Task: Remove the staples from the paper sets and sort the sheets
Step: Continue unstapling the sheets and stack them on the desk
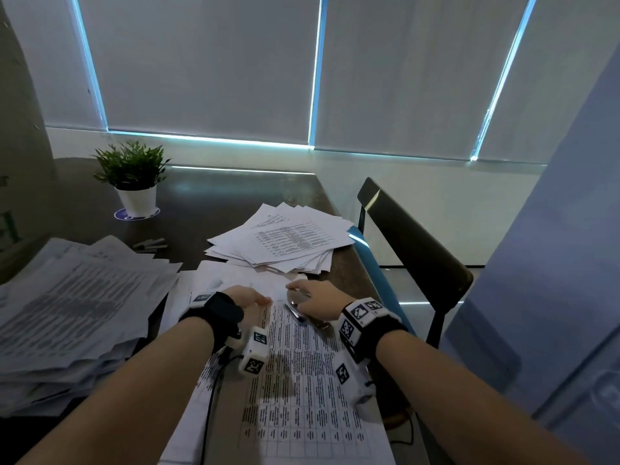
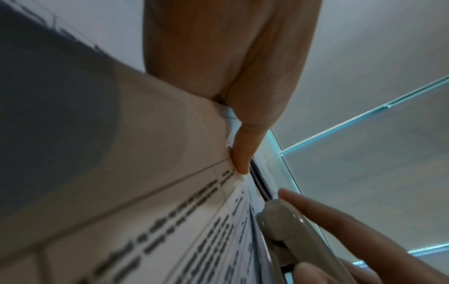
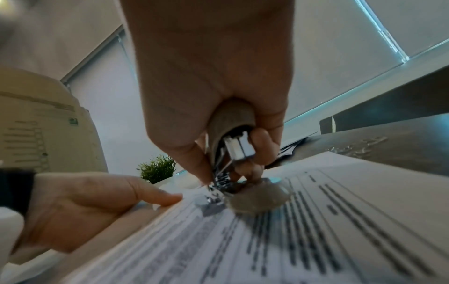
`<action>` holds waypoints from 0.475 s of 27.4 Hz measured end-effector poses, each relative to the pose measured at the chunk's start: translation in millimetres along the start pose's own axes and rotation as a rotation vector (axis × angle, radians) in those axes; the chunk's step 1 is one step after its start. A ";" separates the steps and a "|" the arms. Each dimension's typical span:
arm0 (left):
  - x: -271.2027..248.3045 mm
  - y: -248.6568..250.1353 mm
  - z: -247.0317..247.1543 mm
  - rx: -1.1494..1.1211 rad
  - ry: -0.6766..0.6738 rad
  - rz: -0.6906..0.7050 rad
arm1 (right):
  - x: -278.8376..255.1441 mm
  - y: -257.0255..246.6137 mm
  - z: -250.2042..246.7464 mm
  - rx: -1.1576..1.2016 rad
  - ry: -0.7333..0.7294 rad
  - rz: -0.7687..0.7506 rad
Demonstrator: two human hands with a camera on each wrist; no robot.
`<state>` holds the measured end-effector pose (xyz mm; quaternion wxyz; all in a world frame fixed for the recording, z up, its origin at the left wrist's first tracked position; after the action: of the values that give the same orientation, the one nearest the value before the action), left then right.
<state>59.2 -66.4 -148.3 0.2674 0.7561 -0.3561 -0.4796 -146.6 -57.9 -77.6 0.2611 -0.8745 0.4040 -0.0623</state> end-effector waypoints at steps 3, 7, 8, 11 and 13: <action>14.8 -4.8 -0.8 0.054 0.032 0.018 | -2.4 2.1 5.5 0.031 0.030 -0.010; -1.4 -0.6 3.7 0.115 0.030 0.033 | 2.0 5.6 12.2 0.028 0.077 -0.013; -14.2 3.0 4.5 0.158 0.061 0.037 | 3.4 7.1 13.4 0.031 0.081 -0.012; -20.0 3.3 4.7 0.161 0.103 0.017 | 2.6 8.0 13.6 0.070 0.069 -0.012; -18.5 3.6 4.7 0.131 0.089 0.024 | 1.2 7.7 12.9 0.069 0.069 -0.011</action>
<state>48.7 -54.2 -137.6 0.2387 0.7883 -0.3836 -0.4177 -146.9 -57.7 -92.7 0.2765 -0.8645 0.4057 -0.1078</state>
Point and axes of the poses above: each hand's wrist, its own x-axis towards the middle knuckle, its own z-axis out of the palm, y = z × x, the point moved 2 cm from there along x, towards the middle knuckle, and after that the axes turned 6 degrees about -z, right-handed, at the moved point
